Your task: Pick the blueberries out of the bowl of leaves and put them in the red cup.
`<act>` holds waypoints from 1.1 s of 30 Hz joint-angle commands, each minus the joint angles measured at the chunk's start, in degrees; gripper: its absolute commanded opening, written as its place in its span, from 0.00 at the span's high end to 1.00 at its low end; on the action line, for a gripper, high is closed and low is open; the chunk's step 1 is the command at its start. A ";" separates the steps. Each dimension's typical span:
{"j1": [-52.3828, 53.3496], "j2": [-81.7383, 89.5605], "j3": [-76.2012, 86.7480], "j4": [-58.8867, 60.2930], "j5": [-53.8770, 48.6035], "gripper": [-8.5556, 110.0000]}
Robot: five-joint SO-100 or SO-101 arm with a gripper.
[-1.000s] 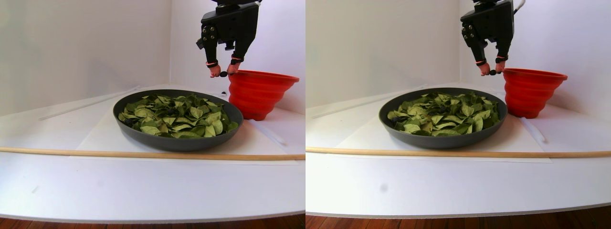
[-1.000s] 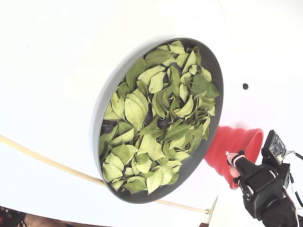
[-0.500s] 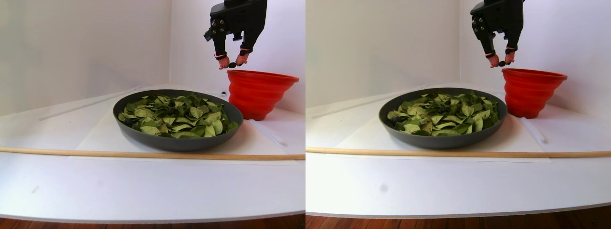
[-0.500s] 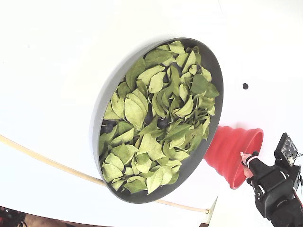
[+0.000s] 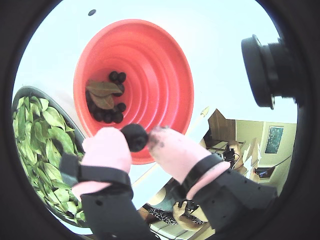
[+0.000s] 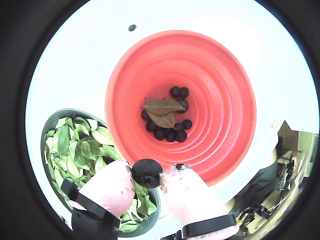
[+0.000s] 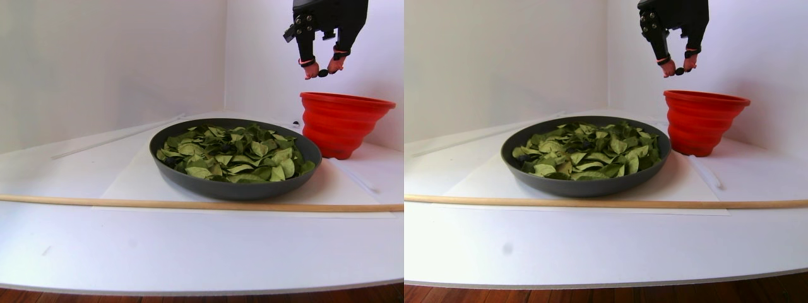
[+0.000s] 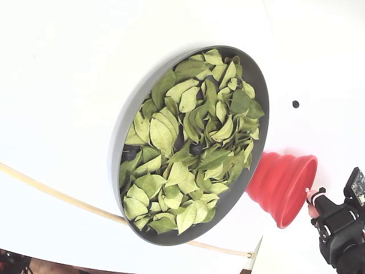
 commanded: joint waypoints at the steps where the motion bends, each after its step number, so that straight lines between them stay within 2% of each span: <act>1: 2.81 1.76 -5.27 -0.97 -0.26 0.85; 20: 6.50 -5.80 -7.56 -6.24 -1.67 0.84; 25: 6.59 -5.80 -6.94 -6.94 -1.85 0.81; 33: 5.71 -5.27 -6.86 -7.03 -1.05 0.80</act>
